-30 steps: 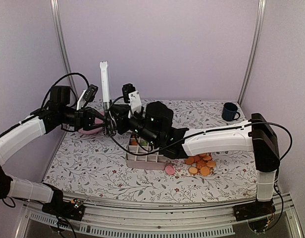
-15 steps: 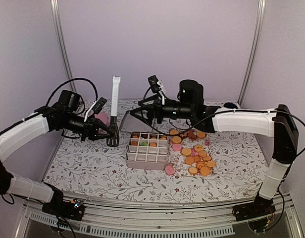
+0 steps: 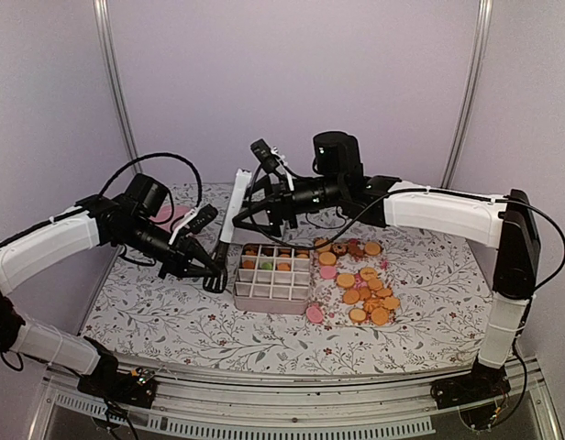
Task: Pack the cookies
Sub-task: Pass from the left arm to the right
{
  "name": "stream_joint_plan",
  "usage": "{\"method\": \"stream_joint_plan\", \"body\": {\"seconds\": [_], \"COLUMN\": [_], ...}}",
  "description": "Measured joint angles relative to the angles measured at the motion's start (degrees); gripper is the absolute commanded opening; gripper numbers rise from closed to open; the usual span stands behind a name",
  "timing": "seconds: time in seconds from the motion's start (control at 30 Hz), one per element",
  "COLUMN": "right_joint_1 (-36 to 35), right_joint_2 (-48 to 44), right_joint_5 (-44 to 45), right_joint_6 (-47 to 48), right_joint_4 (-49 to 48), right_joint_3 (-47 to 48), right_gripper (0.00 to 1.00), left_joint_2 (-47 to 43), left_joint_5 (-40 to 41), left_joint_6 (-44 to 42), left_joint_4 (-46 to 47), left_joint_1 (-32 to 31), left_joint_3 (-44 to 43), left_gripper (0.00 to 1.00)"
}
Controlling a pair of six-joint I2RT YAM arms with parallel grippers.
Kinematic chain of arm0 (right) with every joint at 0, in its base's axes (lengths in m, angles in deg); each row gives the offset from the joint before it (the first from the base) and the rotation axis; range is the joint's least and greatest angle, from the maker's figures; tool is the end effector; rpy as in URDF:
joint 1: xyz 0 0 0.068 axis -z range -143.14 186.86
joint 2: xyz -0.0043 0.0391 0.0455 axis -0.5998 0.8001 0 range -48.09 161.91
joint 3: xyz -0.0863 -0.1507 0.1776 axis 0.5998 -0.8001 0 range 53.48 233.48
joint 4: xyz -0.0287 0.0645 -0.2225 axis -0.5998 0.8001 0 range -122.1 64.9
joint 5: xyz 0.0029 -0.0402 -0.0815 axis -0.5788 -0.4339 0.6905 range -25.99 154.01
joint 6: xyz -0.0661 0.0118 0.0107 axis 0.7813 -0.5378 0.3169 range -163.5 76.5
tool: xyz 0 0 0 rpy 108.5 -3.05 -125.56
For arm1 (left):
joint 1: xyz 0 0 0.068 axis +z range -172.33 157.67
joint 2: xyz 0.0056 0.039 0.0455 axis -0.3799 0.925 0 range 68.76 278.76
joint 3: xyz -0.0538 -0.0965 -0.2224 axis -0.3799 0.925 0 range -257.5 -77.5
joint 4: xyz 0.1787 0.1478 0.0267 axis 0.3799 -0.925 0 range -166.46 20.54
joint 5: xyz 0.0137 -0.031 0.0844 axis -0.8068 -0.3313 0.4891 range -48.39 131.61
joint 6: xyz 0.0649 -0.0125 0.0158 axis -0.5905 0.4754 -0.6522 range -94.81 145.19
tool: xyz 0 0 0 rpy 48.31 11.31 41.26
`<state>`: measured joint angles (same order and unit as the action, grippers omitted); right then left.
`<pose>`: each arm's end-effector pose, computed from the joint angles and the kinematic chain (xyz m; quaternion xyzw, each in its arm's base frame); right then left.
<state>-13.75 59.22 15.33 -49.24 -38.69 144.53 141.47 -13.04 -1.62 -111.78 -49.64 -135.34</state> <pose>0.2364 0.3525 0.3204 -0.5115 0.5421 0.5551 0.3693 0.1834 -0.1447 0.2554 0.5031 0.7000 -0.4415 0.2490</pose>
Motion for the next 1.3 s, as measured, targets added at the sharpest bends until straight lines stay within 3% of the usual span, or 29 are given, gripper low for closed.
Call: {"method": "stream_joint_plan", "body": {"seconds": [0.37, 0.53, 0.77, 0.93, 1.3], "right_joint_1": [-1.5, -1.6, -1.6, -1.1, -1.0], "right_joint_2": [3.7, 3.7, 3.7, 3.7, 3.8], "right_joint_5": [-1.2, -0.8, 0.0, -2.7, -3.7], "right_joint_6": [2.5, 3.3, 2.9, 1.5, 6.5], "right_joint_4": [4.6, 6.2, 5.6, 5.1, 14.0], "right_joint_3": [3.3, 3.3, 3.1, 3.1, 4.6], "right_gripper": [0.63, 0.72, 0.73, 0.68, 0.54], "left_joint_2": [1.0, 1.1, 1.2, 1.2, 1.6], "left_joint_5": [3.2, 4.3, 5.7, 6.2, 7.6], "left_joint_6": [-2.9, -4.3, -5.4, -6.2, -8.2], "left_joint_4": [-3.0, -4.4, -5.3, -5.6, -7.5], "left_joint_1": [-0.8, -1.2, -1.6, -1.9, -2.4], "left_joint_3": [-0.6, -0.8, -0.9, -1.0, -1.0], "left_gripper": [0.00, 0.00, 0.00, 0.00, 0.00]}}
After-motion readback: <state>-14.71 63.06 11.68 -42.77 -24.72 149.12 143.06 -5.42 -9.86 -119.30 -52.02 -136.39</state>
